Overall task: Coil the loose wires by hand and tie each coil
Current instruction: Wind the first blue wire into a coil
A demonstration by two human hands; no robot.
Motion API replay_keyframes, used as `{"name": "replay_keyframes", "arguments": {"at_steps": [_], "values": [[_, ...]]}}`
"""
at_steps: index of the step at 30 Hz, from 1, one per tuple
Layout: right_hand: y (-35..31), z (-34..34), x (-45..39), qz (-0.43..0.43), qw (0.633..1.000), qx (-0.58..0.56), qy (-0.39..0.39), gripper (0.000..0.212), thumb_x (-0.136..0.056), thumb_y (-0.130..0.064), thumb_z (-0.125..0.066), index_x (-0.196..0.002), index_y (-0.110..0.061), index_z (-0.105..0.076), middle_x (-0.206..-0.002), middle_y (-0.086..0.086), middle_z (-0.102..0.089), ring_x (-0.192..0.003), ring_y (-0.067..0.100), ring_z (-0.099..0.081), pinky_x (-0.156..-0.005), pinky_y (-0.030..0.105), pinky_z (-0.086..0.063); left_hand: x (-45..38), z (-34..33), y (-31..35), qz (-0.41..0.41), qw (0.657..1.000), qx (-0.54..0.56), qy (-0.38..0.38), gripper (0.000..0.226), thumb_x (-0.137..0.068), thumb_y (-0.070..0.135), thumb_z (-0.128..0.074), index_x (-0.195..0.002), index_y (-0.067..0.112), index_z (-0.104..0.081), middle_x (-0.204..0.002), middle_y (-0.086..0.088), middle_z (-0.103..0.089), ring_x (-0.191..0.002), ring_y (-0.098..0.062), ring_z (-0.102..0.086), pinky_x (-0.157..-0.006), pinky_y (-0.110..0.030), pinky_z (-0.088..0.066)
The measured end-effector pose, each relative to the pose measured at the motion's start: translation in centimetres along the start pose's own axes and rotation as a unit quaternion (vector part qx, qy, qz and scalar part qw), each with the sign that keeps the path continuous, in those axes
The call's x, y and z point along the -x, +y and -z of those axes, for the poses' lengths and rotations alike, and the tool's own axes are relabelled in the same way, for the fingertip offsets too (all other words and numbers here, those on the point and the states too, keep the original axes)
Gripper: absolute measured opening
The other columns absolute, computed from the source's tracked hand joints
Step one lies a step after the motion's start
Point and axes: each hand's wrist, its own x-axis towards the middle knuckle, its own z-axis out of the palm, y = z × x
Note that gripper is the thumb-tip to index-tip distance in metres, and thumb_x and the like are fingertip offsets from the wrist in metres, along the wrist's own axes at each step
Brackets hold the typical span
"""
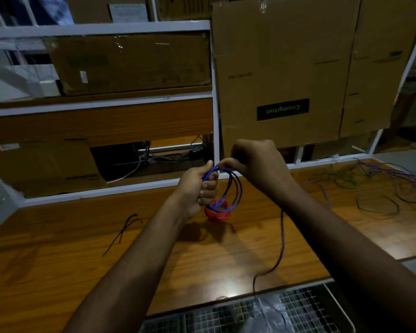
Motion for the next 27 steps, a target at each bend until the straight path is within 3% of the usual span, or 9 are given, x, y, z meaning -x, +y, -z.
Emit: {"name": "replay_keyframes", "arguments": {"at_steps": [3, 6, 9, 13, 16, 19, 21, 24, 27], "values": [[1.9, -0.2, -0.5, -0.037, 0.996, -0.003, -0.078, 0.045, -0.078, -0.064, -0.059, -0.079, -0.019, -0.063, -0.068, -0.002, -0.063, -0.061, 0.013, -0.06, -0.057, 0.033, -0.054, 0.3, 0.4, 0.7, 0.019, 0.998, -0.059, -0.011, 0.044, -0.102, 0.043, -0.041, -0.065, 0.019, -0.043, -0.049, 0.008, -0.026, -0.037, -0.005, -0.019, -0.037, -0.02, -0.01], [4.2, -0.3, 0.1, -0.075, 0.978, -0.102, -0.166, 0.035, -0.089, -0.052, -0.058, -0.084, -0.018, -0.067, -0.074, 0.003, -0.065, -0.067, 0.019, -0.062, -0.06, 0.034, -0.05, 0.2, 1.1, 1.6, -0.002, 1.0, -0.022, -0.01, 0.043, -0.102, 0.039, -0.041, -0.064, 0.02, -0.04, -0.046, 0.009, -0.024, -0.035, -0.004, -0.018, -0.036, -0.02, -0.008], [6.5, -1.5, 1.8, -0.078, 0.979, -0.014, -0.186, 0.02, -0.095, -0.038, -0.059, -0.091, -0.019, -0.065, -0.1, -0.002, -0.06, -0.097, 0.021, -0.056, -0.082, 0.036, -0.048, 0.0, 2.2, 2.4, -0.029, 0.999, 0.028, 0.01, 0.042, -0.103, 0.038, -0.04, -0.065, 0.02, -0.039, -0.045, 0.01, -0.024, -0.034, -0.003, -0.018, -0.033, -0.018, -0.009], [8.2, -3.1, 4.3, -0.067, 0.972, 0.113, -0.193, 0.019, -0.091, -0.03, -0.067, -0.11, -0.031, -0.065, -0.144, -0.003, -0.036, -0.137, 0.023, -0.025, -0.107, 0.045, -0.03, -0.3, 3.0, 3.0, -0.044, 0.998, 0.04, 0.021, 0.042, -0.104, 0.039, -0.039, -0.066, 0.02, -0.038, -0.045, 0.01, -0.025, -0.033, -0.003, -0.02, -0.03, -0.016, -0.013], [8.5, -2.7, 5.6, -0.069, 0.973, -0.069, -0.208, 0.05, -0.086, -0.004, -0.069, -0.129, -0.027, -0.055, -0.135, -0.004, -0.052, -0.122, 0.01, -0.053, -0.097, 0.026, -0.05, -0.6, 3.4, 3.1, -0.054, 0.996, 0.055, 0.035, 0.042, -0.105, 0.039, -0.037, -0.067, 0.02, -0.037, -0.043, 0.01, -0.026, -0.031, -0.003, -0.021, -0.03, -0.016, -0.013], [8.7, -2.1, 6.2, -0.081, 0.952, -0.221, -0.194, 0.039, -0.079, -0.002, -0.08, -0.112, -0.016, -0.066, -0.1, 0.0, -0.074, -0.092, 0.006, -0.071, -0.084, 0.035, -0.06, -1.0, 3.7, 3.0, -0.057, 0.996, 0.055, 0.044, 0.042, -0.105, 0.038, -0.038, -0.067, 0.02, -0.037, -0.043, 0.01, -0.027, -0.031, -0.003, -0.021, -0.03, -0.016, -0.014], [9.0, -1.5, 6.4, -0.108, 0.915, -0.335, -0.198, 0.027, -0.077, -0.006, -0.081, -0.102, -0.009, -0.071, -0.094, 0.008, -0.076, -0.092, 0.019, -0.074, -0.083, 0.04, -0.06, -1.1, 3.8, 3.0, -0.06, 0.996, 0.051, 0.05, 0.042, -0.105, 0.038, -0.038, -0.067, 0.02, -0.037, -0.044, 0.01, -0.027, -0.032, -0.003, -0.02, -0.03, -0.017, -0.014], [9.7, -0.7, 6.6, -0.161, 0.808, -0.525, -0.212, 0.02, -0.081, -0.01, -0.073, -0.1, -0.006, -0.075, -0.098, 0.019, -0.074, -0.094, 0.032, -0.072, -0.08, 0.041, -0.061, -1.1, 4.0, 3.0, -0.06, 0.995, 0.051, 0.056, 0.042, -0.105, 0.038, -0.038, -0.066, 0.021, -0.037, -0.044, 0.01, -0.027, -0.032, -0.004, -0.02, -0.032, -0.018, -0.013], [10.3, -0.3, 6.7, -0.186, 0.718, -0.636, -0.212, 0.046, -0.068, -0.025, -0.088, -0.107, -0.007, -0.071, -0.101, 0.019, -0.071, -0.09, 0.031, -0.073, -0.07, 0.038, -0.062, -1.3, 4.4, 2.7, -0.05, 0.996, 0.048, 0.065, 0.043, -0.104, 0.039, -0.038, -0.065, 0.021, -0.039, -0.044, 0.01, -0.027, -0.033, -0.004, -0.021, -0.033, -0.018, -0.012]]}}
